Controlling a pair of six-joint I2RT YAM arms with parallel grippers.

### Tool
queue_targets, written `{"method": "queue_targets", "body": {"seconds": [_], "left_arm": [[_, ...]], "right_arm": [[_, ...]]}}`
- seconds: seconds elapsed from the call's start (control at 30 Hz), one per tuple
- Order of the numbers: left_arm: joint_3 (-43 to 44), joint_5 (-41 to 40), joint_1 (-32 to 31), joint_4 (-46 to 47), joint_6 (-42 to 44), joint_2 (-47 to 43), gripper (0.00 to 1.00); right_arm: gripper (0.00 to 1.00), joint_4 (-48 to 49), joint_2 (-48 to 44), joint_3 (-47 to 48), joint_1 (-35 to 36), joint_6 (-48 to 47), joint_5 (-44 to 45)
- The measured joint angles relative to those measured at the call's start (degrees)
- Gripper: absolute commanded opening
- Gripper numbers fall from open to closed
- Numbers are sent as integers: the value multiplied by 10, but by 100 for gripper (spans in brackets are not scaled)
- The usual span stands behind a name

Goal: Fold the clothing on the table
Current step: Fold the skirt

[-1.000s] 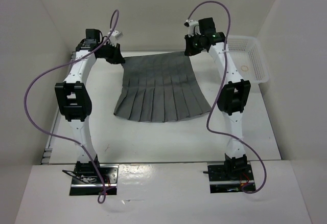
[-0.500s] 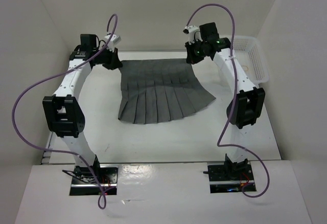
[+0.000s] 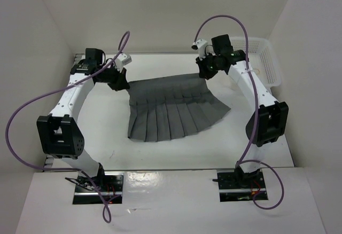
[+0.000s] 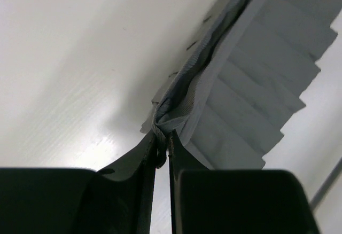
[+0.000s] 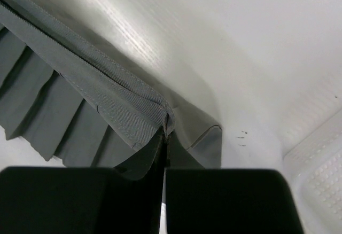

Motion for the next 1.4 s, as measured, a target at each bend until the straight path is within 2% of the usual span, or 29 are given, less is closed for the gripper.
{"method": "queue_targets", "body": {"seconds": [0.17,0.3,0.4,0.6,0.77,0.93,1.1,1.27,1.4], "left_arm": [[-19,-4,-31,-84,80,-32,0],[-45,-33,-69,-115,96,-47,0],[-57,-52,-67,-100,84,-47,0],[-33,-91,-55,-43,31,-39,0],[42,-143,-55,13,-23,-8,0],[132,-201,-55,58,-68,28,0],[185,-257,-61,100,-88,59,0],[184,-273,-68,106,-89,73,2],[116,-259,-71,115,-82,55,2]], "right_arm": [[0,-80,4,15,0,-59,-25],[0,-140,17,43,-5,-92,-42],[0,-143,23,48,-6,-90,-55],[0,-93,33,60,-5,-39,-41],[0,-23,48,112,-1,0,10],[0,28,93,202,8,41,70],[0,66,121,223,26,65,141],[0,72,131,218,37,62,187],[0,75,108,163,38,33,177]]}}
